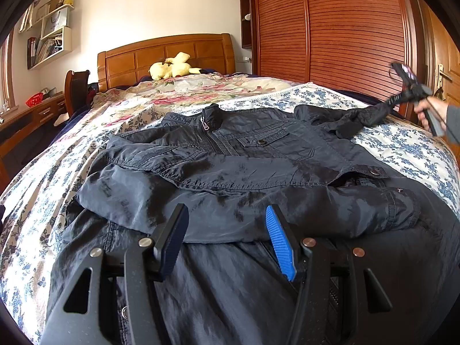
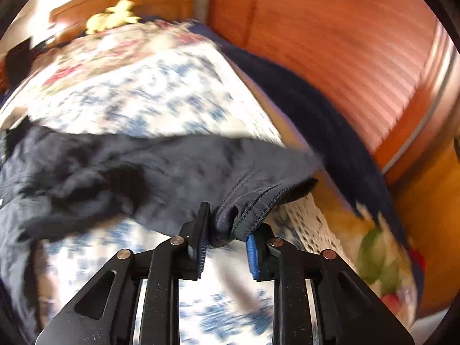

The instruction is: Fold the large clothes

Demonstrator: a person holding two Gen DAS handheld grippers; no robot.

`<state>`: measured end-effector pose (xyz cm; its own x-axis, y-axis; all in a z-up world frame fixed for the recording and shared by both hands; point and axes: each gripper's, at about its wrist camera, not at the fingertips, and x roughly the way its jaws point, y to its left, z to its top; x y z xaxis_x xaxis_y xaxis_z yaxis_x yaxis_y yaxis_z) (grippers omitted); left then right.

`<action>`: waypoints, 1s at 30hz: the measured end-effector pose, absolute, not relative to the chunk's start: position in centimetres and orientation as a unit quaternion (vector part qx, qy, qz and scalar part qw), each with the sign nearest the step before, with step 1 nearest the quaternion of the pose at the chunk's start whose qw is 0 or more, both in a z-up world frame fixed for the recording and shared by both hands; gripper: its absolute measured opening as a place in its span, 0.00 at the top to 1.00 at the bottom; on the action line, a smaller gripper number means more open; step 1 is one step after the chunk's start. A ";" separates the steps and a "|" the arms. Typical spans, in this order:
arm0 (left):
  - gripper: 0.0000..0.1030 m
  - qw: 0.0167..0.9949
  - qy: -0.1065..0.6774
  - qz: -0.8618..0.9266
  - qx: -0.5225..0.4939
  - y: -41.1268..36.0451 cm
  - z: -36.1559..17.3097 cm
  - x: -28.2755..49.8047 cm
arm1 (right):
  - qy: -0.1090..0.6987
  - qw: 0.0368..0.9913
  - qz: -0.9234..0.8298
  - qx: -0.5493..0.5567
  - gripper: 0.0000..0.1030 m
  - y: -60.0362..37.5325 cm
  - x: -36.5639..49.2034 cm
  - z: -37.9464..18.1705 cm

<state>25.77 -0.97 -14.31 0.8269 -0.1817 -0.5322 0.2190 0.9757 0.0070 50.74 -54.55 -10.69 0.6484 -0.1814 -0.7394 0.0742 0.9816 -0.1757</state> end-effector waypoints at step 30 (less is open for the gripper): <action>0.46 0.966 0.245 -0.076 -0.023 6.8 -11.5 19.7 | 0.289 0.895 0.261 -0.218 0.88 -15.8 33.8 -0.2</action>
